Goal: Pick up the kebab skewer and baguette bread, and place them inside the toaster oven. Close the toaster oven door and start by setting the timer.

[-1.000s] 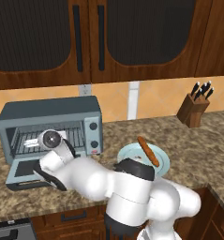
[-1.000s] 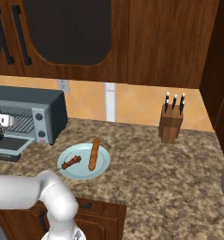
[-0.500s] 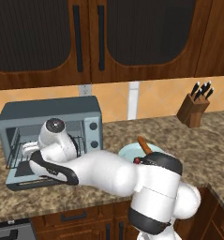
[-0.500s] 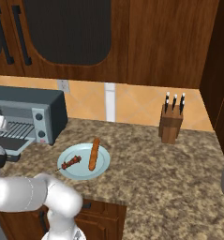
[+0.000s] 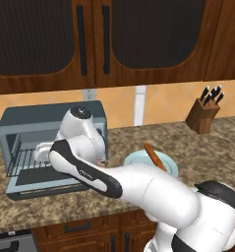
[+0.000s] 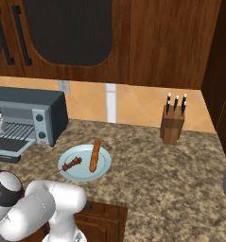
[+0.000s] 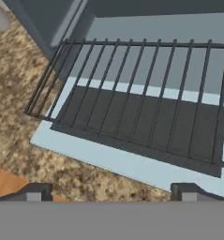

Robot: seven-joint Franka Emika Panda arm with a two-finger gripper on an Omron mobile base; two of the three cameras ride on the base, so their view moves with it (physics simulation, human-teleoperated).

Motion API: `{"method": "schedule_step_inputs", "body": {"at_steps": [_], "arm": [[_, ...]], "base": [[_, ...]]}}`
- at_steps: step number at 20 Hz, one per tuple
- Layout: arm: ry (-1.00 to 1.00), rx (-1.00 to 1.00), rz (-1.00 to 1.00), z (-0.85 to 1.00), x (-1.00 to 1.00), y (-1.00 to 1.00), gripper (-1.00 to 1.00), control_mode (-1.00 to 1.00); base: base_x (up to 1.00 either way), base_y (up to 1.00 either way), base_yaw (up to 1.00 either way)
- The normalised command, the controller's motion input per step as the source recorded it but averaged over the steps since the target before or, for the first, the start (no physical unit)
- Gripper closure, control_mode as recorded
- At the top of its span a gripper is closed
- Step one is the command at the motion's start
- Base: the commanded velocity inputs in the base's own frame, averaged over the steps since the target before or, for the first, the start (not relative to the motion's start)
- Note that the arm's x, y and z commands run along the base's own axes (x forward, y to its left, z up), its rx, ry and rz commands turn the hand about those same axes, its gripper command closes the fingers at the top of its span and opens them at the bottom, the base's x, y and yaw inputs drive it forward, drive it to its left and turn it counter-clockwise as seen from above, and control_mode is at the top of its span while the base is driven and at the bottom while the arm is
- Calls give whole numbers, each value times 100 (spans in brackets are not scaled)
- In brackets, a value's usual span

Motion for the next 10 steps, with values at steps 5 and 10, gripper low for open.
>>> {"method": "schedule_step_inputs", "body": {"at_steps": [5, 10], "arm": [[0, 0, -4, 2, -71, -100, -100, -100], [11, 2, -23, 10, -15, -100, -100, -100]], "base": [[0, 0, 0], [0, 0, 0]]}}
